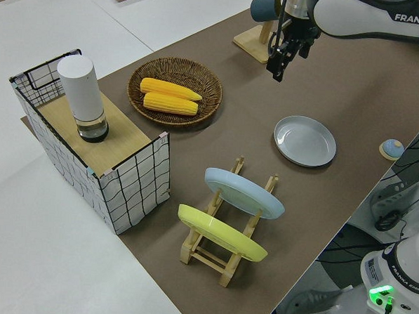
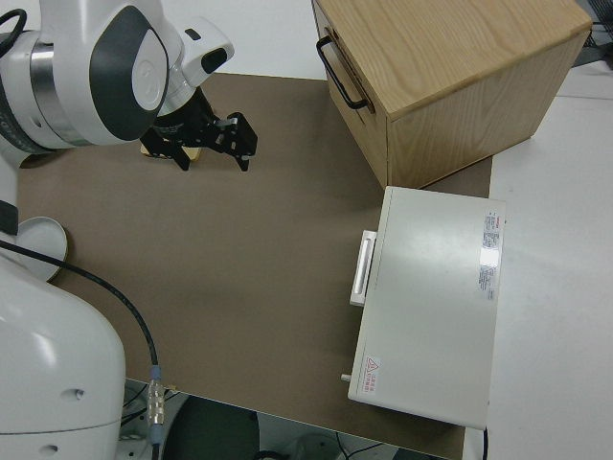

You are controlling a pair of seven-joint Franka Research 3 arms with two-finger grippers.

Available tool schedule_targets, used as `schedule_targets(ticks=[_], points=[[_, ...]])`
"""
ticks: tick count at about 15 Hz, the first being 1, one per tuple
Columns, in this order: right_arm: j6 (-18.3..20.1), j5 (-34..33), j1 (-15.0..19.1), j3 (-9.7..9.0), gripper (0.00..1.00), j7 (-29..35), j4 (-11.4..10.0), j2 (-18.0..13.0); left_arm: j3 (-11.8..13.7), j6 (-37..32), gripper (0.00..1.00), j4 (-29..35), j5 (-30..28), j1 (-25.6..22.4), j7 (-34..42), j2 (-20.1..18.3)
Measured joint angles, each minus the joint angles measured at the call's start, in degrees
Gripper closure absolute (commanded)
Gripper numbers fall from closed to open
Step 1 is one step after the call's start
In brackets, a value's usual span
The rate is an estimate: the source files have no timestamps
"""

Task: Pick gray plate from low plate rack and place it on table with left arm
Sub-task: 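Open the left gripper and withdraw it toward the robot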

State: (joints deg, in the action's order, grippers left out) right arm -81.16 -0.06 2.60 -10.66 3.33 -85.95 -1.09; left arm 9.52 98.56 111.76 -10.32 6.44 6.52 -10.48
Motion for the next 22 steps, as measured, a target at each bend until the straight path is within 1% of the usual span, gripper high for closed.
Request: schedule_targets(ticks=[4, 9, 12, 14, 17, 19, 22], points=[[0.0, 0.0, 0.0, 0.0, 0.011, 0.0, 0.0, 0.0, -0.2, -5.39, 0.0, -6.58, 2.08, 0.01, -0.94, -0.04], [0.0, 0.0, 0.0, 0.0, 0.011, 0.0, 0.0, 0.0, -0.18, -9.92, 0.0, -12.51, 2.68, 0.0, -0.96, -0.06], [0.0, 0.0, 0.0, 0.0, 0.013, 0.0, 0.0, 0.0, -0.23, -12.56, 0.0, -15.65, 5.52, 0.01, -0.95, -0.1], [0.0, 0.0, 0.0, 0.0, 0.011, 0.0, 0.0, 0.0, -0.8, -12.88, 0.0, -15.95, 8.4, 0.02, -0.47, -0.08], [0.0, 0.0, 0.0, 0.0, 0.013, 0.0, 0.0, 0.0, -3.03, -12.92, 0.0, -15.95, 12.27, 0.07, 0.54, 0.48], [0.0, 0.0, 0.0, 0.0, 0.011, 0.0, 0.0, 0.0, -3.7, -12.91, 0.0, -15.94, 12.65, 0.11, 0.59, 1.14], [0.0, 0.0, 0.0, 0.0, 0.011, 0.0, 0.0, 0.0, -3.68, -12.91, 0.0, -15.94, 12.35, 0.11, 0.76, 1.63]])
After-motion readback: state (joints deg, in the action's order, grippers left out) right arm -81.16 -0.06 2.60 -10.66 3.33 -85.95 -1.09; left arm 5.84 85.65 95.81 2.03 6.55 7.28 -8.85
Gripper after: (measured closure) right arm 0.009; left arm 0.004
